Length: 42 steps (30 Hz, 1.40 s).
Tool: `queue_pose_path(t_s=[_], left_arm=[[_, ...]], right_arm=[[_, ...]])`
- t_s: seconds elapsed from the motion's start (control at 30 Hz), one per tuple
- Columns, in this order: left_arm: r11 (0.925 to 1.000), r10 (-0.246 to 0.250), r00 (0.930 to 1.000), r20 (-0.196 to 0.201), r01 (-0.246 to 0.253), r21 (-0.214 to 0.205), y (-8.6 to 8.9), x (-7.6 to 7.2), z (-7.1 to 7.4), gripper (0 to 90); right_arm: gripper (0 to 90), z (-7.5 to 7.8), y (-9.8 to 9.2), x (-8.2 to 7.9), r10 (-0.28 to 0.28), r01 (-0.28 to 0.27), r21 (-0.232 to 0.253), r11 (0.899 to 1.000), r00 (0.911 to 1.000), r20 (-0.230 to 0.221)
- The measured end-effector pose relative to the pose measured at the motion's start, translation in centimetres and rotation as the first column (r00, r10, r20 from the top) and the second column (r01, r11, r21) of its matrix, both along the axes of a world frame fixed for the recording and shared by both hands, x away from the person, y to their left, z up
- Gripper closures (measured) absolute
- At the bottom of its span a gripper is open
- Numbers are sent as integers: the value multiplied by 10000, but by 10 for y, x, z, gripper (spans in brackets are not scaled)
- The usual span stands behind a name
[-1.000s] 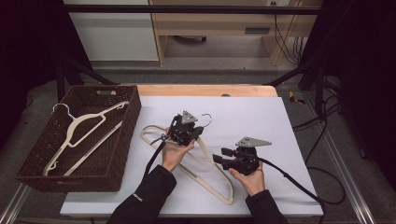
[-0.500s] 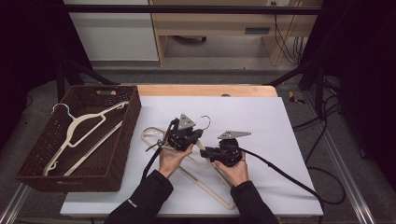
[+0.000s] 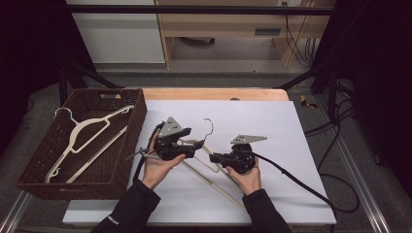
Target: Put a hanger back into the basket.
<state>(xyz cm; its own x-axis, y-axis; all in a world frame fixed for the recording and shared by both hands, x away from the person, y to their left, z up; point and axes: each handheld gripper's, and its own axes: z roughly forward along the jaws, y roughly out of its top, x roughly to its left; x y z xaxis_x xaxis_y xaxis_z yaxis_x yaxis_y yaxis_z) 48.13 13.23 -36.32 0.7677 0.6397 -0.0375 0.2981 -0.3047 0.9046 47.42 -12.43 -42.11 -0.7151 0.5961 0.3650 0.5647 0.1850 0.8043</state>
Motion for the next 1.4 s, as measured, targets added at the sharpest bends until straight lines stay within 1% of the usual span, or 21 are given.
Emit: queue_pose_path(t_s=[0.03,0.1,0.17,0.2,0.23,0.33,0.37,0.4,0.47,0.5,0.53,0.57,0.6,0.67,0.73,0.87,0.97,1.07,1.23,1.37,1.4], left_arm=[[10000,4,10000,95,-3,-96,4,-2,2,232],[10000,-77,9993,361,75,55,15,-10,7,172],[9997,-145,9991,398,138,178,17,-13,7,159],[9989,-308,9988,388,294,371,20,-17,6,139],[9983,-347,9987,370,329,490,20,-19,6,139],[9917,-948,9953,210,926,898,20,-29,-1,131],[9917,-948,9953,210,926,898,20,-29,-1,139],[9874,-1179,9929,134,1158,1077,19,-33,-6,151],[9848,-1331,9911,17,1321,1126,18,-34,-8,164],[9833,-1444,9895,-45,1440,1113,18,-36,-11,190],[9778,-1722,9849,-157,1728,1184,17,-38,-14,261],[9778,-1722,9849,-157,1728,1184,17,-38,-14,286],[9706,-1995,9795,-284,2015,1319,16,-39,-17,325],[9674,-2062,9779,-336,2089,1429,15,-40,-19,353],[9595,-2210,9742,-467,2258,1684,14,-40,-21,454],[9543,-2305,9722,-404,2340,1856,10,-41,-23,543],[9497,-2448,9677,-595,2517,1862,9,-39,-25,573],[9384,-2487,9661,-688,2579,2300,8,-39,-27,592],[9332,-2596,9631,-718,2692,2379,7,-39,-27,612],[9229,-2682,9602,-785,2794,2648,6,-38,-30,620],[9220,-2680,9600,-818,2801,2671,6,-38,-29,635]], right_arm=[[872,5,-5,-2,117,-113,-221,9997,9998,171],[872,10,-8,-3,311,-303,-270,9992,9990,320],[873,12,-9,-5,471,-463,-209,9987,9982,382],[873,17,-12,-9,916,-906,-196,9957,9944,536],[873,17,-12,-9,916,-906,-196,9957,9944,536],[872,21,-14,-19,1582,-1560,-419,9869,9858,563],[872,21,-14,-19,1582,-1560,-419,9869,9858,563],[872,21,-14,-23,1888,-1859,-537,9811,9806,535],[872,21,-14,-26,2041,-2011,-570,9779,9776,521],[872,20,-13,-28,2207,-2178,-595,9742,9742,468],[872,20,-12,-31,2455,-2424,-646,9680,9683,453],[872,20,-12,-31,2455,-2424,-646,9680,9683,453],[872,19,-11,-33,2603,-2571,-640,9643,9644,469],[872,19,-11,-34,2661,-2628,-655,9626,9627,484],[872,20,-11,-35,2832,-2801,-606,9580,9577,502],[872,19,-11,-36,2982,-2953,-602,9535,9534,455],[872,19,-10,-37,3015,-2983,-684,9520,9525,432],[872,18,-10,-37,3072,-3030,-818,9495,9506,452],[872,18,-10,-37,3153,-3109,-844,9467,9480,446],[872,21,-12,-38,3333,-3291,-732,9415,9411,560],[872,21,-12,-39,3305,-3264,-743,9423,9424,515]])
